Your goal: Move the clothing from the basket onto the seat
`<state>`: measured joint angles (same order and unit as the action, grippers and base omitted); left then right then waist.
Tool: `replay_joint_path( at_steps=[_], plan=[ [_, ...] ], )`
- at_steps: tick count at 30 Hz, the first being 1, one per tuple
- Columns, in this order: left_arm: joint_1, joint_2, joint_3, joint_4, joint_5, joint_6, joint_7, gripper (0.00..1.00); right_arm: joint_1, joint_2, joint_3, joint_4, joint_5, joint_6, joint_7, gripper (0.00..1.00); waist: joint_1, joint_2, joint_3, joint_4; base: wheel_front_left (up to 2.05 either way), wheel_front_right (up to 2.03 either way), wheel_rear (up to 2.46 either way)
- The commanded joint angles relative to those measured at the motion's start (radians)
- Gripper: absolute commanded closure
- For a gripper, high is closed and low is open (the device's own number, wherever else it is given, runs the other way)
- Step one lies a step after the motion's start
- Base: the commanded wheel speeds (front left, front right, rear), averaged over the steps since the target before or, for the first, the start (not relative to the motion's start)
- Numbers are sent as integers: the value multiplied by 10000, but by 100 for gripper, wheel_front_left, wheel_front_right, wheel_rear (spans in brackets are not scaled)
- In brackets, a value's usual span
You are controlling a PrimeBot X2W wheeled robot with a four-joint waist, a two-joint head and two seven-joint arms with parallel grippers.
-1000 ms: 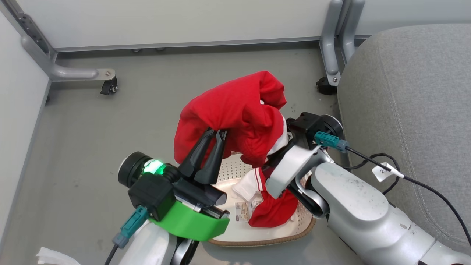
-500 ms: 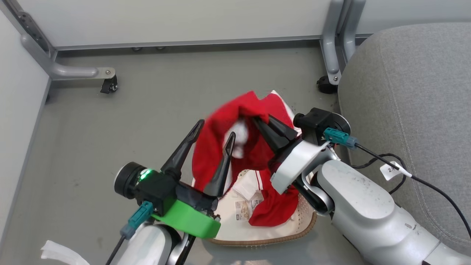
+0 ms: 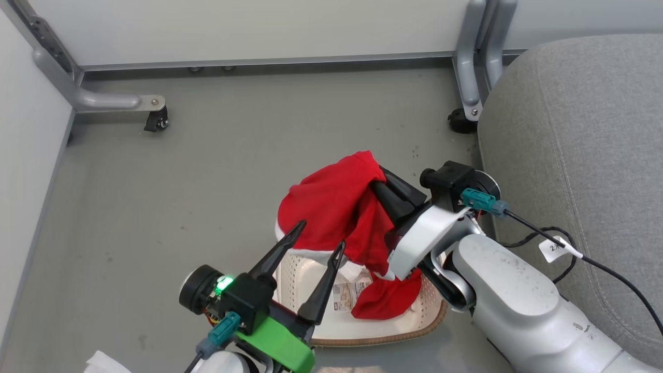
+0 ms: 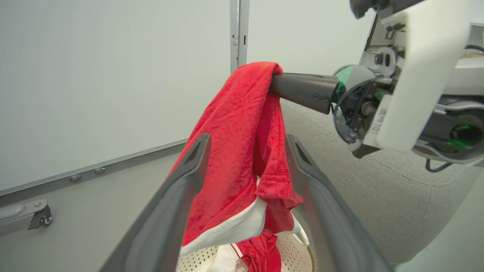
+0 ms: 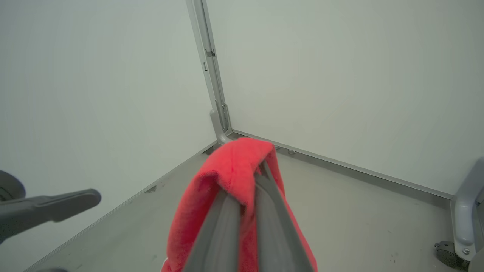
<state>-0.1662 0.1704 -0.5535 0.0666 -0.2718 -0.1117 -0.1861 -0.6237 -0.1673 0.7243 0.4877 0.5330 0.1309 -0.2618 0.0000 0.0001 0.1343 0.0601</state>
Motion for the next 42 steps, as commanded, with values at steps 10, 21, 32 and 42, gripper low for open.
replay_joint_path(
  at_steps=[10, 21, 32, 42],
  plan=[
    [67, 172, -159, -18, 175, 94, -32, 0, 154, -37, -311, 66, -204, -3, -47, 100, 0, -1, 102, -109, 0, 0, 0],
    [-331, 484, -126, -277, 339, 223, 68, 0, 152, 69, -909, -120, -543, -3, -41, 100, 0, -1, 612, -1586, 0, 0, 0],
    [-763, 911, -282, -757, 464, 149, 489, 0, 450, 165, -2040, -417, -833, -1, -40, 100, 0, -1, 1317, -3846, 0, 0, 0],
    [-1070, 1307, -526, -1200, 483, 40, 1030, 0, 971, 389, -3244, -832, -1058, -1, -40, 100, 0, -1, 1873, -5370, 0, 0, 0]
  ],
)
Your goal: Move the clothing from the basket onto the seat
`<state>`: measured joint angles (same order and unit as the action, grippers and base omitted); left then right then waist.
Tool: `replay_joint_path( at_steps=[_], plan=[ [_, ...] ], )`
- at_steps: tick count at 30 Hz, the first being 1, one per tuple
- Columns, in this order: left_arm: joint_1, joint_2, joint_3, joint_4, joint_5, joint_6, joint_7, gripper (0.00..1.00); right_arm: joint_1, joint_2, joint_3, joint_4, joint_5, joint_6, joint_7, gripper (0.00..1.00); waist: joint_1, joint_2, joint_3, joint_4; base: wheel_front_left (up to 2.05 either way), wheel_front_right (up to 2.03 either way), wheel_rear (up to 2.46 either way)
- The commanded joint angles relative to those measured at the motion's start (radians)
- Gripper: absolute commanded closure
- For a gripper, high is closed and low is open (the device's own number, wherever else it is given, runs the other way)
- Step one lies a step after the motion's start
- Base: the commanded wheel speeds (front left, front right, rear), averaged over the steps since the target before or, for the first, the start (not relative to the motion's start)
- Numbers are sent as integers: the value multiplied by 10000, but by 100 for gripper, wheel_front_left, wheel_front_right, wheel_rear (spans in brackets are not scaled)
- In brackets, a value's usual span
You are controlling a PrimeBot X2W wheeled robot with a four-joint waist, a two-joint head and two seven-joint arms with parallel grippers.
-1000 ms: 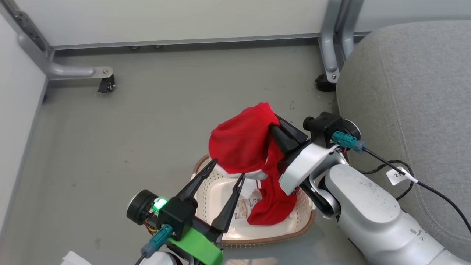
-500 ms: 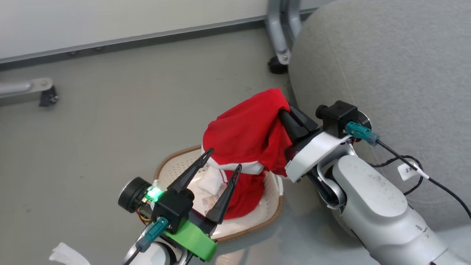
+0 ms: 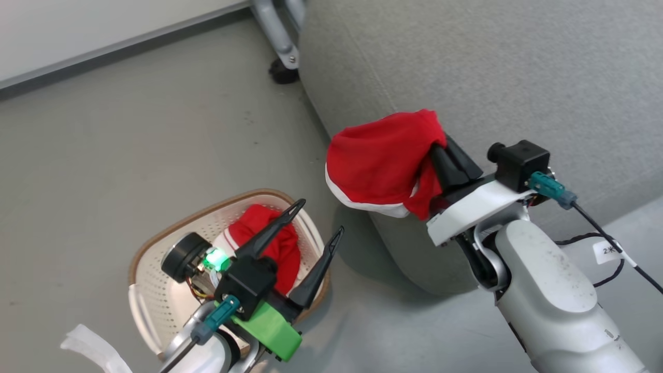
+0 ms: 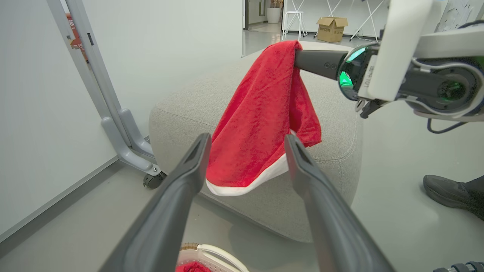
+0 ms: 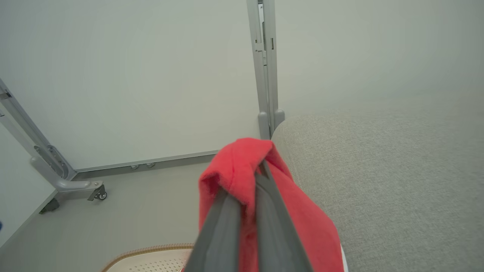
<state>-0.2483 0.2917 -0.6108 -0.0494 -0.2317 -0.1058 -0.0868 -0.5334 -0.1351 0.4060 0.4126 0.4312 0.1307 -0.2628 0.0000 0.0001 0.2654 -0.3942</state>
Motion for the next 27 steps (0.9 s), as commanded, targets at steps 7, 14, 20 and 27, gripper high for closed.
replay_joint_path(
  at_steps=[7, 14, 20, 27],
  plan=[
    [-588, 412, -26, -407, 178, -63, 363, 0, 15, 94, -1125, -358, -127, 1, -30, 100, 0, -1, 1160, -1153, 0, 0, 0],
    [-1242, 700, -92, -769, 310, -127, 544, 0, -774, -203, -2620, -500, -198, -1, -32, 100, 0, -1, 2249, -719, 0, 0, 0],
    [-2159, 971, -187, -1083, 497, -173, 535, 0, -2024, -897, -4094, -470, -383, -1, -30, 100, 0, -1, 3342, -35, 0, 0, 0],
    [-2849, 1246, -112, -1349, 639, -209, 302, 0, -3385, -1855, -5345, -139, -487, -1, -30, 100, 0, -1, 4179, 581, 0, 0, 0]
  ],
)
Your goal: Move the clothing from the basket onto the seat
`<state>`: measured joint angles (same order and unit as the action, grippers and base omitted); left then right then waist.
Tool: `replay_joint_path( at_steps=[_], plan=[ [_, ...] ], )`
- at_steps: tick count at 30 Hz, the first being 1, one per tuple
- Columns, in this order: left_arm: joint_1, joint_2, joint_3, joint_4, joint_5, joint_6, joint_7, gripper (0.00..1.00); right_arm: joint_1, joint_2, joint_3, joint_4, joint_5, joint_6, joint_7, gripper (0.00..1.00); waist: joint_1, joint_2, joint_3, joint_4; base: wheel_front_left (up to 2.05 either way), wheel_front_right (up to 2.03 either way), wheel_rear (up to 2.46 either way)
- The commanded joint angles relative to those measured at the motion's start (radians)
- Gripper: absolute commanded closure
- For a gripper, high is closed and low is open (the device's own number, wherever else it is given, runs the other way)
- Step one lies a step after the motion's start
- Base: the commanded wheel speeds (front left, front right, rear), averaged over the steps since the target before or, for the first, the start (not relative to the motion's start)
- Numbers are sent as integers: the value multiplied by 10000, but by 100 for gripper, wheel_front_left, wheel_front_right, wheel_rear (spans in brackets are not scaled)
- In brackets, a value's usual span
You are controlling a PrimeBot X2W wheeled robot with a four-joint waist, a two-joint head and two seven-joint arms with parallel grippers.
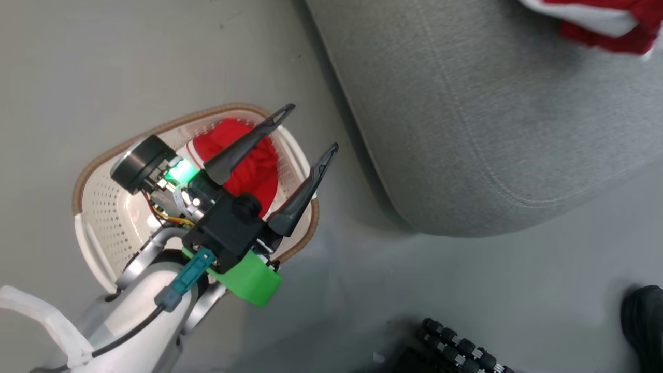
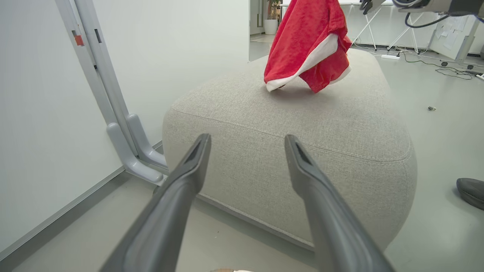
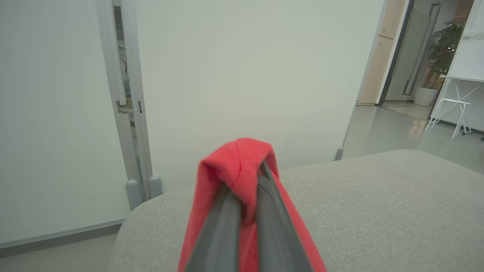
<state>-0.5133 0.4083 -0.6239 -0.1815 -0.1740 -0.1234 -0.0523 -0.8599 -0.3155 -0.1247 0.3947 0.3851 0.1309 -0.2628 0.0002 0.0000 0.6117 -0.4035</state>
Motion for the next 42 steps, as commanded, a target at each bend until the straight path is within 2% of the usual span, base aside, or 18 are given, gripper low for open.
replay_joint_path(
  at_steps=[1, 5, 6, 7, 8, 9, 12, 16, 24, 34, 42],
  plan=[
    [-261, 107, 26, -55, 93, -34, -63, 0, -304, -181, -159, 172, -99, -3, -30, 100, -2, 0, 820, 753, 0, 0, 0],
    [-362, 141, -3, -117, 116, -23, -155, 0, -550, -242, -307, 1060, -171, -3, -29, 100, -2, 0, 1128, 949, 0, 0, 0],
    [-361, 141, -31, -89, 120, -22, -185, 0, -589, -235, -273, 1377, -177, -3, -29, 96, -2, 0, 1184, 988, 0, 0, 0],
    [-353, 136, -49, -66, 118, -20, -201, 0, -626, -247, -294, 1549, -178, -3, -32, 73, -2, 0, 1221, 1010, 0, 0, 0],
    [-336, 118, -77, -24, 108, -18, -211, 0, -608, -180, -374, 1837, -139, -4, -29, 9, -2, 0, 1252, 1033, 0, 0, 0],
    [-311, 103, -92, 11, 88, -16, -224, 0, -549, -102, -422, 2063, -115, -4, -30, 0, -2, 0, 1264, 1045, 0, 0, 0],
    [-245, 45, -148, 90, 43, 15, -299, 0, -243, 127, -549, 2390, -191, -4, -30, 0, -2, 0, 1267, 1083, 0, 0, 0],
    [-138, -30, -216, 229, -80, 27, -460, 0, 331, 534, -951, 2221, -154, -3, -30, 0, -2, 0, 1130, 1118, 0, 0, 0],
    [213, -242, -30, 701, -463, 314, -1053, 0, 2132, 1309, -1235, 600, -510, -3, -30, 0, -2, 0, 386, 1202, 0, 0, 0],
    [881, -710, 547, 1864, -1066, 1044, -1867, 0, 4522, 2095, -382, -1843, -1320, -3, -30, 0, -2, 0, -1053, 1724, 0, 0, 0],
    [1446, -1268, 1389, 2837, -1613, 1565, -2136, 0, 5713, 2454, 720, -2876, -1589, -5, -30, 0, -2, 0, -1926, 2393, 0, 0, 0]
  ],
)
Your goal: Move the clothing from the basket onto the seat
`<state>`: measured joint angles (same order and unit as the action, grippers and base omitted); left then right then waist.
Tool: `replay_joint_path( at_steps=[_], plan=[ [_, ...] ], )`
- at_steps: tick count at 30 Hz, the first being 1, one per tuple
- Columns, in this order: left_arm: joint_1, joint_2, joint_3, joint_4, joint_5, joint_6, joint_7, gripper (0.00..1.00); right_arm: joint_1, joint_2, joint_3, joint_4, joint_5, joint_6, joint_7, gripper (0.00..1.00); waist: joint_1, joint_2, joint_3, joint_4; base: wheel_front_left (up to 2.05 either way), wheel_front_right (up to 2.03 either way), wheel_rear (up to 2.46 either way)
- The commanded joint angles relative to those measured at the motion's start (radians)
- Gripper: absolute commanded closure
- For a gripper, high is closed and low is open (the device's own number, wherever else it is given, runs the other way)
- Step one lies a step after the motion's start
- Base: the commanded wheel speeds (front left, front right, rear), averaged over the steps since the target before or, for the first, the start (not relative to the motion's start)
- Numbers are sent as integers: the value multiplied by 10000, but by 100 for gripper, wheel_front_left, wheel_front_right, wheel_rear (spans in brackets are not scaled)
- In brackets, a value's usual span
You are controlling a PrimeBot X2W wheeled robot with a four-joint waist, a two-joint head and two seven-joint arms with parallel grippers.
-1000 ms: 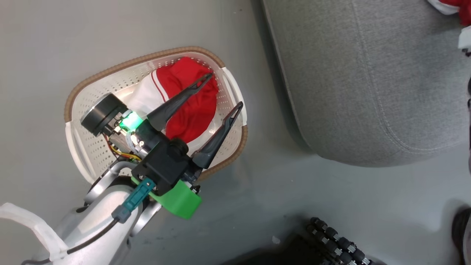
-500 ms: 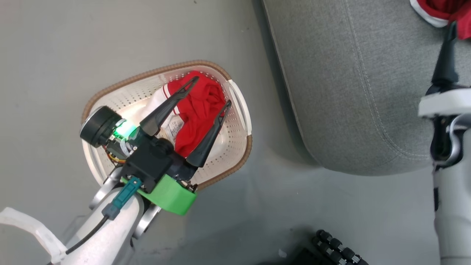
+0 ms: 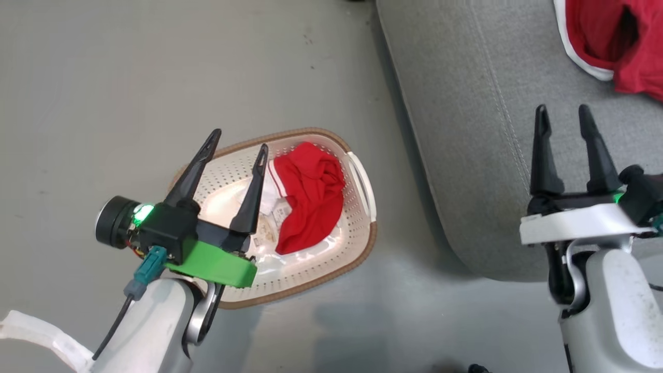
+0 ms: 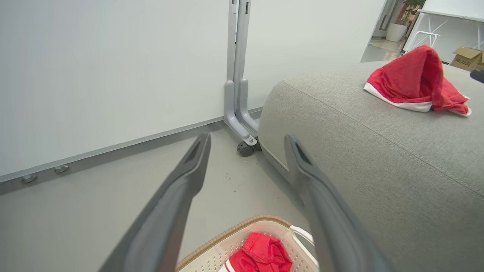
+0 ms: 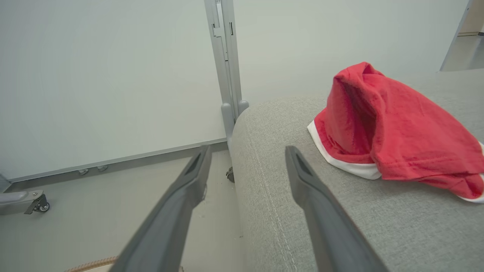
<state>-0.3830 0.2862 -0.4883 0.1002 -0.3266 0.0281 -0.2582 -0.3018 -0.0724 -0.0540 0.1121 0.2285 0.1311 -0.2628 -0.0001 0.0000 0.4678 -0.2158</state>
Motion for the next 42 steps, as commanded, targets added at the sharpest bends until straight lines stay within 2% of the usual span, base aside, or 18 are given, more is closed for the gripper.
replay_joint_path(
  at_steps=[1, 12, 19, 27, 42],
  plan=[
    [171, -107, 177, 93, -111, 96, -77, 0, 204, 45, 144, -123, -73, -6, -30, 0, 1, 0, -555, 605, 0, 0, 0],
    [1127, -1044, 2543, 100, 192, 313, -60, 0, 1141, 152, 405, -571, -566, -6, 60, 0, 1, 0, -1377, 1730, 0, 0, 0],
    [1936, -1557, 3819, -132, 776, -30, -55, 0, 1723, 161, 187, -1013, -911, -5, 426, 0, 1, 0, -1842, 2169, 0, 0, 0],
    [2714, -1937, 4301, -205, 1447, -617, -56, 0, 2462, 176, 180, -1480, -1007, -6, 866, 0, 1, 0, -2439, 2361, 0, 0, 0],
    [3711, -2234, 4411, 217, 2036, -999, -56, 0, 3449, 202, 465, -1772, -1002, -6, 1282, 0, 1, 0, -3487, 2195, 0, 0, 0]
  ],
)
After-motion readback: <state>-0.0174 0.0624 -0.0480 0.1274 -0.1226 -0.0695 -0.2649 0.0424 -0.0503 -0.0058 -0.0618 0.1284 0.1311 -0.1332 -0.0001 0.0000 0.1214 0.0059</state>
